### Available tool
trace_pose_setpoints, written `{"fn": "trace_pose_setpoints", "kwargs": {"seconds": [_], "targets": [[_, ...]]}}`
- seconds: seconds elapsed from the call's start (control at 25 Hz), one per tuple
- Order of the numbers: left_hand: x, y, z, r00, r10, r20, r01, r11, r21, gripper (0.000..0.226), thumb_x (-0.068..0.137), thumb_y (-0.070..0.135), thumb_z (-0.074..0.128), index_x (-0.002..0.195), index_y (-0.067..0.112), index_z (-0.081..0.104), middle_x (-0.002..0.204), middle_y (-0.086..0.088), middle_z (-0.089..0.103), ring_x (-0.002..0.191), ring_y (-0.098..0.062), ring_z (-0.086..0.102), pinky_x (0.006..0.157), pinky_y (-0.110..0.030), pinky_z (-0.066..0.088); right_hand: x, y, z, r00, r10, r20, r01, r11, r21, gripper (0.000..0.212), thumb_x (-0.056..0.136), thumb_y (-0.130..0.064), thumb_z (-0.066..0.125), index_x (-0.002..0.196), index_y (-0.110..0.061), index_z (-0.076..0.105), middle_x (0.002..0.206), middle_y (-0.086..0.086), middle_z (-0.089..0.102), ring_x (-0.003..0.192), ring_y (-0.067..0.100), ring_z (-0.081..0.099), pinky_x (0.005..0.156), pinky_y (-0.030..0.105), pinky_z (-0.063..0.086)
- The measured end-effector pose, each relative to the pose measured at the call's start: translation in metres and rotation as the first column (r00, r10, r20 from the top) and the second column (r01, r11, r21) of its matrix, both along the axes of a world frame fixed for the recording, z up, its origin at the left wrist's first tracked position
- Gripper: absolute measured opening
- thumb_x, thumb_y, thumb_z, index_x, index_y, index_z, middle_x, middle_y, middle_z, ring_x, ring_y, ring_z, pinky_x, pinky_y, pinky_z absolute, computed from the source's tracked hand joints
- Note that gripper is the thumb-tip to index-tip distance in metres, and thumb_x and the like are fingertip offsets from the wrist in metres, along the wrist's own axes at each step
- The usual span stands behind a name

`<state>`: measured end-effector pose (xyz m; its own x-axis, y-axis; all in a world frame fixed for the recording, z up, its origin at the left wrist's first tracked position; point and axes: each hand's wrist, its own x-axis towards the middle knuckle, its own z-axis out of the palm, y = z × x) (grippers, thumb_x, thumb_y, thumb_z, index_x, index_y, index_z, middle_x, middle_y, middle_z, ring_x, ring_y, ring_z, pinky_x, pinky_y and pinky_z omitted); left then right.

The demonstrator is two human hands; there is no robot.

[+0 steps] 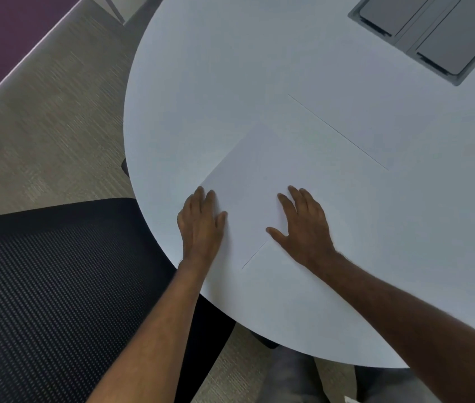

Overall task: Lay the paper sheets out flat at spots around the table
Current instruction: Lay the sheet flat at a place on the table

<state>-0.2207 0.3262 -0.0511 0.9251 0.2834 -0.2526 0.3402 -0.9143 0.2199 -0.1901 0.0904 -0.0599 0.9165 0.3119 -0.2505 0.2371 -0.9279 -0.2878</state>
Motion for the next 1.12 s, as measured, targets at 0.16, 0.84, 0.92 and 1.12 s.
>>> {"fn": "trace_pose_setpoints", "kwargs": {"seconds": [0.16,0.84,0.92,1.12], "targets": [[-0.001,0.000,-0.003,1.000,-0.002,-0.018,0.002,1.000,-0.015,0.058,0.101,0.033,0.059,0.153,0.011,0.044,0.164,-0.016,0.036,0.150,-0.035,0.036,0.113,-0.052,0.037,0.000,-0.001,-0.001,1.000,0.007,0.007,-0.007,1.000,-0.014,0.080,0.091,-0.063,0.058,0.154,-0.017,0.041,0.165,0.011,0.034,0.152,0.035,0.032,0.118,0.049,0.034],[0.001,-0.008,0.004,0.997,0.072,-0.035,-0.074,0.996,-0.058,0.058,0.103,0.033,0.054,0.156,0.015,0.038,0.170,-0.012,0.025,0.156,-0.032,0.022,0.122,-0.061,0.023,0.007,-0.011,0.003,0.997,0.039,-0.071,-0.033,0.996,0.084,0.077,0.098,-0.057,0.054,0.161,-0.021,0.029,0.171,0.005,0.019,0.157,0.030,0.020,0.123,0.046,0.027],[0.004,-0.017,0.009,0.995,0.103,-0.007,-0.104,0.992,-0.073,0.058,0.103,0.034,0.052,0.157,0.016,0.038,0.170,-0.012,0.023,0.157,-0.033,0.021,0.124,-0.059,0.021,0.011,-0.023,0.008,0.996,0.034,-0.086,-0.019,0.985,0.171,0.071,0.100,-0.050,0.056,0.159,-0.020,0.032,0.170,0.004,0.021,0.156,0.029,0.023,0.124,0.045,0.028],[0.028,-0.073,0.022,0.998,0.056,0.008,-0.054,0.988,-0.145,0.060,0.105,0.036,0.049,0.159,0.015,0.034,0.171,-0.011,0.023,0.156,-0.031,0.023,0.126,-0.054,0.020,0.033,-0.078,0.028,0.996,-0.055,-0.073,0.071,0.969,0.239,0.059,0.100,-0.039,0.060,0.152,-0.018,0.044,0.165,0.004,0.033,0.150,0.027,0.032,0.120,0.043,0.035]]}}
